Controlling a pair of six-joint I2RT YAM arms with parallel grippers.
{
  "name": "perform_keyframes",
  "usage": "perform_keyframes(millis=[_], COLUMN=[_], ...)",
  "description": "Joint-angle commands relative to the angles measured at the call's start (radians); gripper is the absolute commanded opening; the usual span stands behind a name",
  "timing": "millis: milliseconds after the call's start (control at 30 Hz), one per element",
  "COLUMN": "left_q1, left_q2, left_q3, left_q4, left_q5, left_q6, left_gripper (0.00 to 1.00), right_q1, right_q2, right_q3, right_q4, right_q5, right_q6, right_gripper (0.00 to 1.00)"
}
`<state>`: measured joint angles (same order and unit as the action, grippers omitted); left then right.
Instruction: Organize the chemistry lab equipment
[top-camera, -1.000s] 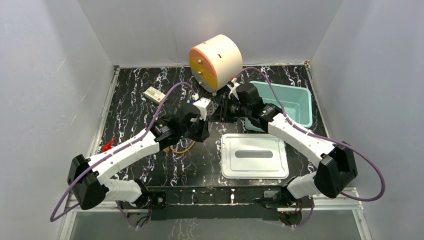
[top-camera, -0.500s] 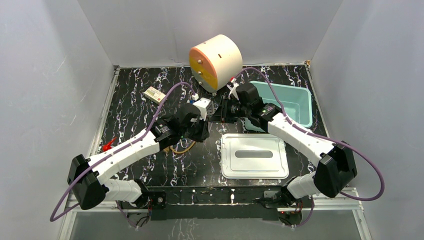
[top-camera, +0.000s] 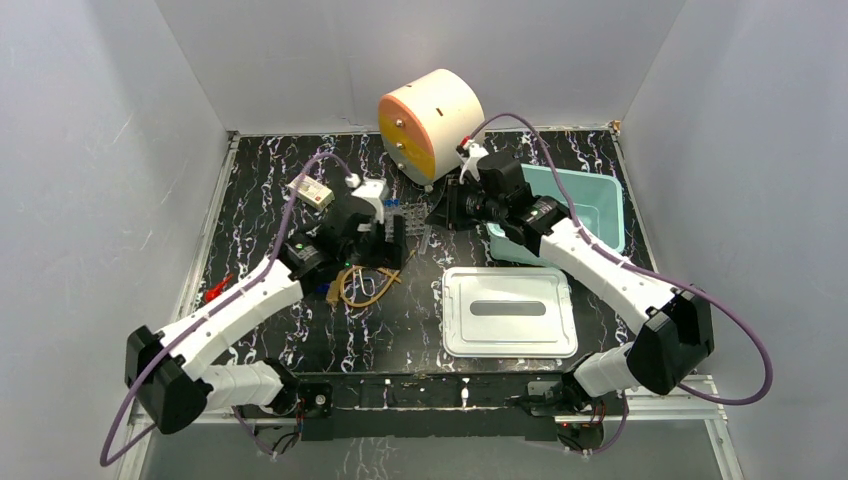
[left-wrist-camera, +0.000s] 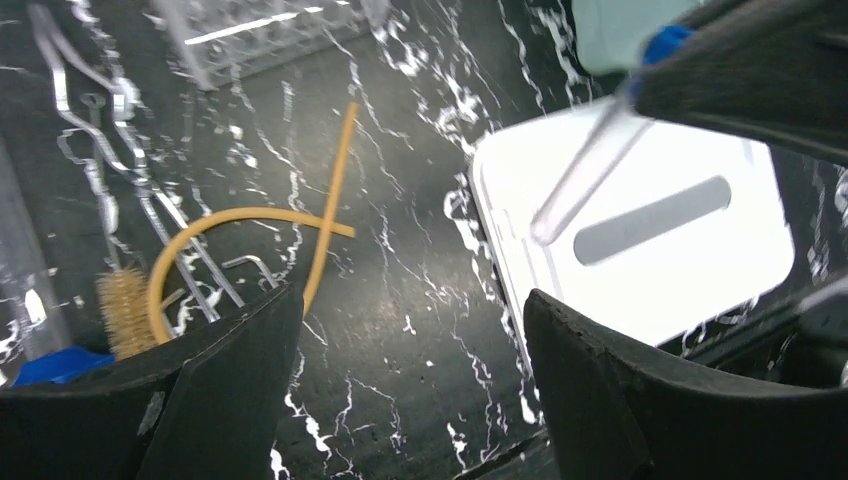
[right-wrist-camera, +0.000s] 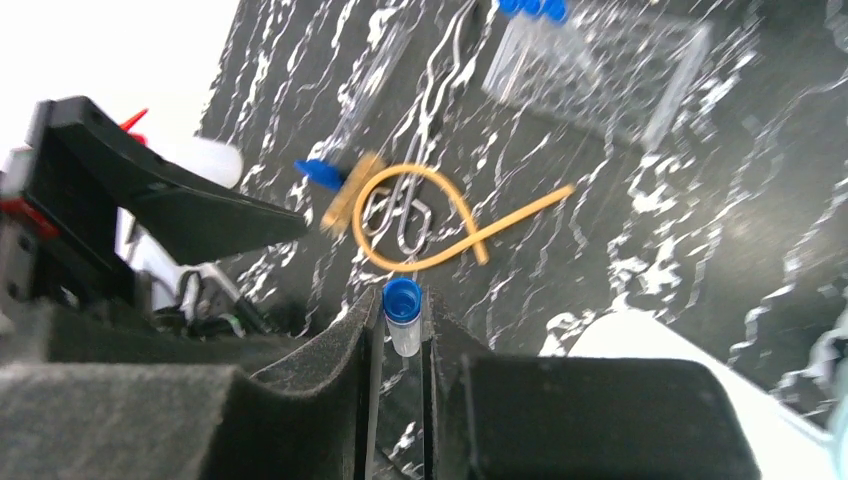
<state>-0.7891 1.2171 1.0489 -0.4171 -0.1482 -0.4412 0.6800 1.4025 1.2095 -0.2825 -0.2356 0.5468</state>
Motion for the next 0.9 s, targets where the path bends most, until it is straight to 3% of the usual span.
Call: perform_keyframes(millis=[0, 333, 467, 600, 867], left_q1=[0.114, 0.25, 0.396, 0.53, 0.536], left_q2=[-0.098, -0.142, -0.123, -0.075, -0.021], left_q3=[0.0, -0.167, -0.234, -0.238, -0.215], left_q4=[-0.031, -0.03, 0.054, 0.095, 0.07], left_q5=[0.008, 0.102, 0.312, 0.438, 0.39], left_q6=[-0.084, -0.394, -0.405, -0.367, -0.3], left_gripper=[0.82, 0.84, 0.83, 0.81, 0.8], right_q1=[-0.01, 0.012, 0.015, 0.015, 0.014], right_q2=[-0.005, 0.106, 0.172, 0.245, 0.317], right_q3=[0.09, 0.086, 0.087, 0.106, 0.064], right_q4=[0.057, 0.346, 0.431, 0.491, 0.636], right_q5=[0.109, 0.267, 0.273, 0.288, 0.295], right_q6=[-0.168, -0.428, -0.477, -0.481, -0.436], right_gripper=[0.21, 0.22, 0.22, 0.22, 0.22])
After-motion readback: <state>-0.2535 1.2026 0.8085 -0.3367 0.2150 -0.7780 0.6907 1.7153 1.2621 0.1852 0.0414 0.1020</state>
